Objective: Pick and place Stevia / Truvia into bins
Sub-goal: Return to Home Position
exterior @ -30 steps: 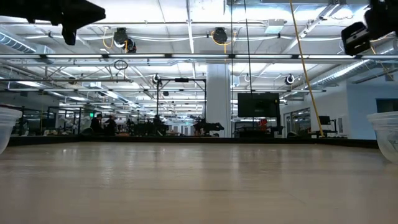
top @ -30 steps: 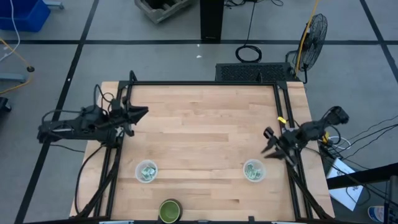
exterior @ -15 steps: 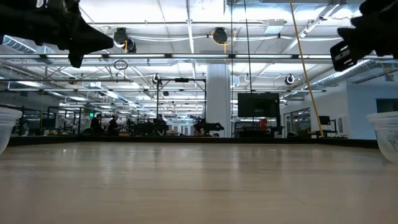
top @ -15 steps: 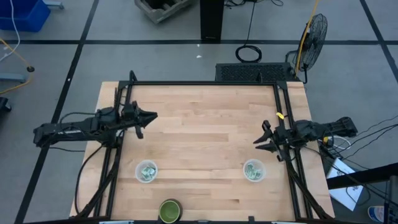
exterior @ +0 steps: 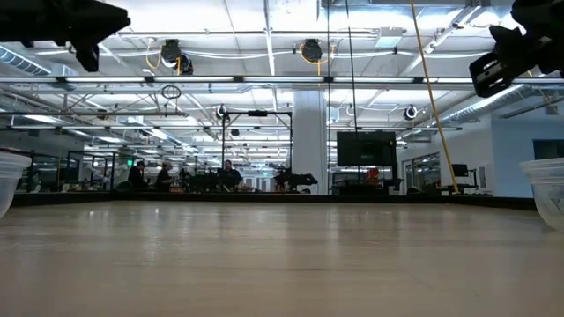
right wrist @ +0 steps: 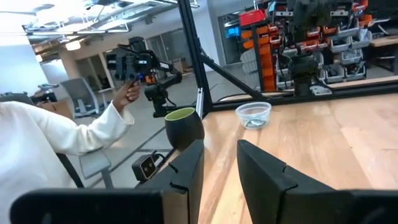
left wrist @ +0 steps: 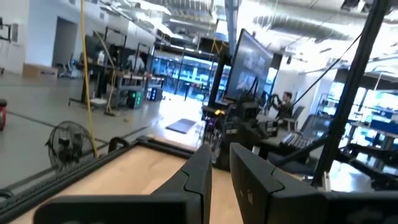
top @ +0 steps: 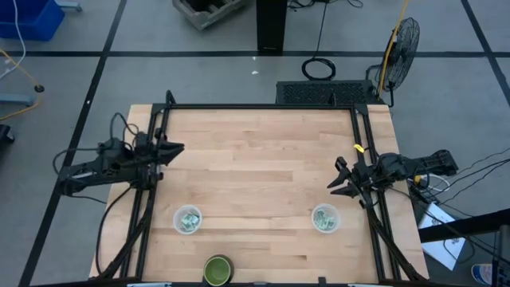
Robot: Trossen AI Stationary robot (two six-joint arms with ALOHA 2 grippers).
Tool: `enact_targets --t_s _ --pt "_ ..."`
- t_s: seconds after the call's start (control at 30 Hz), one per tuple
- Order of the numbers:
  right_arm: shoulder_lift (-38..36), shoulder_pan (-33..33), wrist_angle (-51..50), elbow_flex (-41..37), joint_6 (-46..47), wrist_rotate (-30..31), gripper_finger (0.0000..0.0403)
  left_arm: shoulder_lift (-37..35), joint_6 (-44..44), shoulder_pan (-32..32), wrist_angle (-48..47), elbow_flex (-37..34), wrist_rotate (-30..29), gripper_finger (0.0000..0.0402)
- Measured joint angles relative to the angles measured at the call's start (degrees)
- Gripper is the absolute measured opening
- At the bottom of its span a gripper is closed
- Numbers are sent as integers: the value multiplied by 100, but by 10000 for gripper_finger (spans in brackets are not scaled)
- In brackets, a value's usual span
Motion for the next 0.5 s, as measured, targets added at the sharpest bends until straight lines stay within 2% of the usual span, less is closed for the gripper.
enact_targets --t_s 0.1,0.27,0.5 --pt "1 2 -5 0 -90 -2 89 10 5 0 -263 31 4 63" --pt "2 2 11 -138 -264 21 89 88 94 0 -82 -208 -81 63" --pt "0 -7 676 -560 -307 332 89 89 -101 0 1205 -1334 -101 63"
